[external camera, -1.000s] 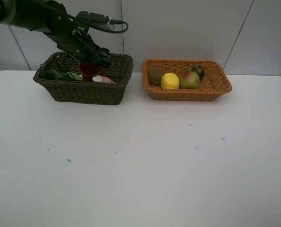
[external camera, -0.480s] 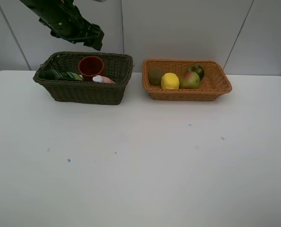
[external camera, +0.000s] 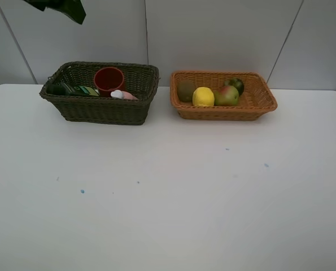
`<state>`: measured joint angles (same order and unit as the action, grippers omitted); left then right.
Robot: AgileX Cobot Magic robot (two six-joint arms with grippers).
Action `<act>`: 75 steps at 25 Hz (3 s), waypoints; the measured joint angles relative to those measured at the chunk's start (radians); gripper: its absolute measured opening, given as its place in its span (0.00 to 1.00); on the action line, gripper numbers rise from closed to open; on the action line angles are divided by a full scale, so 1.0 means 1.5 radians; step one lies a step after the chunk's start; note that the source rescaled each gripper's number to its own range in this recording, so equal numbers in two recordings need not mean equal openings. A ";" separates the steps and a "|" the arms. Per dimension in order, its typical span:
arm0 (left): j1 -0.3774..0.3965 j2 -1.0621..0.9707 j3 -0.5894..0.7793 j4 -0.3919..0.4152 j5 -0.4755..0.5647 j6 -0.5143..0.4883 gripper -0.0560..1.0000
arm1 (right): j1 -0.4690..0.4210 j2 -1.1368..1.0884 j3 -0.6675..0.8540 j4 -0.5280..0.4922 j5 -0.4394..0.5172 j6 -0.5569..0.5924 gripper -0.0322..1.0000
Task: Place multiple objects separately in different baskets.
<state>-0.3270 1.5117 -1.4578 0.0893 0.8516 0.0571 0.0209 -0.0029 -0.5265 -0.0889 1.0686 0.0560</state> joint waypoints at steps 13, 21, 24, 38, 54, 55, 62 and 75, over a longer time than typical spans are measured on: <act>0.000 -0.440 0.291 0.063 0.062 -0.038 0.93 | 0.000 0.000 0.000 0.000 0.000 0.000 1.00; 0.000 -0.750 0.421 0.055 0.154 -0.081 0.93 | 0.000 0.000 0.000 0.000 0.000 0.000 1.00; 0.000 -0.831 0.446 0.052 0.211 -0.109 0.93 | 0.000 0.000 0.000 0.000 0.000 0.000 1.00; 0.069 -1.012 0.560 -0.005 0.249 -0.149 0.93 | 0.000 0.000 0.000 0.000 0.000 0.000 1.00; 0.199 -1.013 0.630 -0.011 0.164 -0.128 0.93 | 0.000 0.000 0.000 0.000 0.000 0.000 1.00; 0.200 -1.013 0.635 -0.010 0.156 -0.124 0.93 | 0.000 0.000 0.000 0.000 0.000 0.000 1.00; 0.204 -1.013 0.637 -0.011 0.146 -0.121 0.93 | 0.000 0.000 0.000 0.000 0.000 0.000 1.00; 0.205 -1.013 0.637 -0.011 0.145 -0.121 0.93 | 0.000 0.000 0.000 0.000 0.000 0.000 1.00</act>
<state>-0.0196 -0.0081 -0.5016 0.0722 1.0690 -0.1239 0.0209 -0.0029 -0.5265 -0.0889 1.0686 0.0560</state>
